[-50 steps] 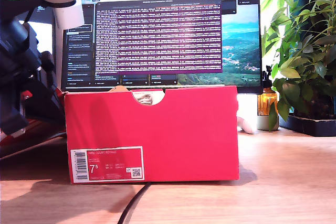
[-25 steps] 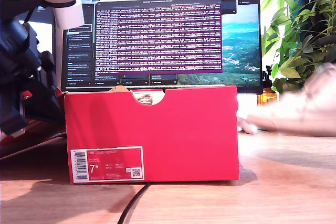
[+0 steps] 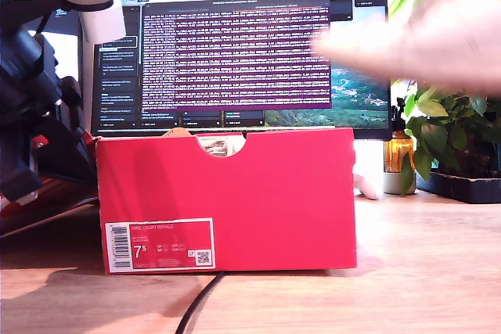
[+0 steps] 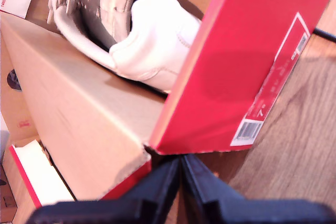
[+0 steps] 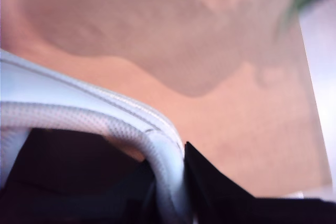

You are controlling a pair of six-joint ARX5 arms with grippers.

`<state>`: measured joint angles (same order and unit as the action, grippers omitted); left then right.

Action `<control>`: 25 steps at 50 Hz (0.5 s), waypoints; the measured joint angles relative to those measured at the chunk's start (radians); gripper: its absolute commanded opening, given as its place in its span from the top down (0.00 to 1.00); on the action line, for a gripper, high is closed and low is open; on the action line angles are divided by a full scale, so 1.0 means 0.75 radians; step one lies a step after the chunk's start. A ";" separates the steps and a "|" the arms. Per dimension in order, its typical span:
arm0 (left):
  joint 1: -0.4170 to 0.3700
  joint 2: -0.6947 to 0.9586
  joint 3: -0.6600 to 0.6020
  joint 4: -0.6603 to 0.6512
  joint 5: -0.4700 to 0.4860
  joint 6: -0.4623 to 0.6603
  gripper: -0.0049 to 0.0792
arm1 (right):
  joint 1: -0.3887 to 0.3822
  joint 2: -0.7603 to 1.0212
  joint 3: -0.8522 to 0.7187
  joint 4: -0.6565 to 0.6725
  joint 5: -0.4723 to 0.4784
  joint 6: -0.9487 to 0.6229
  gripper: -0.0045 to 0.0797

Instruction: Pack the white shoes by picking the first shoe and placing it inside the red shoebox, left side, then picking and rotating the second shoe and placing it in the shoebox

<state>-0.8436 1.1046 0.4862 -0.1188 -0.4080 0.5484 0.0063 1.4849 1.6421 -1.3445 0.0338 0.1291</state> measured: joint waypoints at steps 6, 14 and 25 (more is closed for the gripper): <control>0.000 -0.001 0.000 0.000 0.000 0.000 0.96 | 0.015 0.000 0.085 0.100 -0.071 -0.198 0.96; 0.000 -0.001 0.000 0.000 0.000 0.000 0.96 | 0.116 0.000 0.104 0.316 -0.102 -0.543 0.96; 0.000 -0.001 0.000 0.000 0.003 0.000 0.96 | 0.273 0.002 0.104 0.726 -0.202 -0.891 0.96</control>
<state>-0.8436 1.1042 0.4862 -0.1188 -0.4061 0.5484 0.2111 1.4864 1.7199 -0.8001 -0.1181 -0.5392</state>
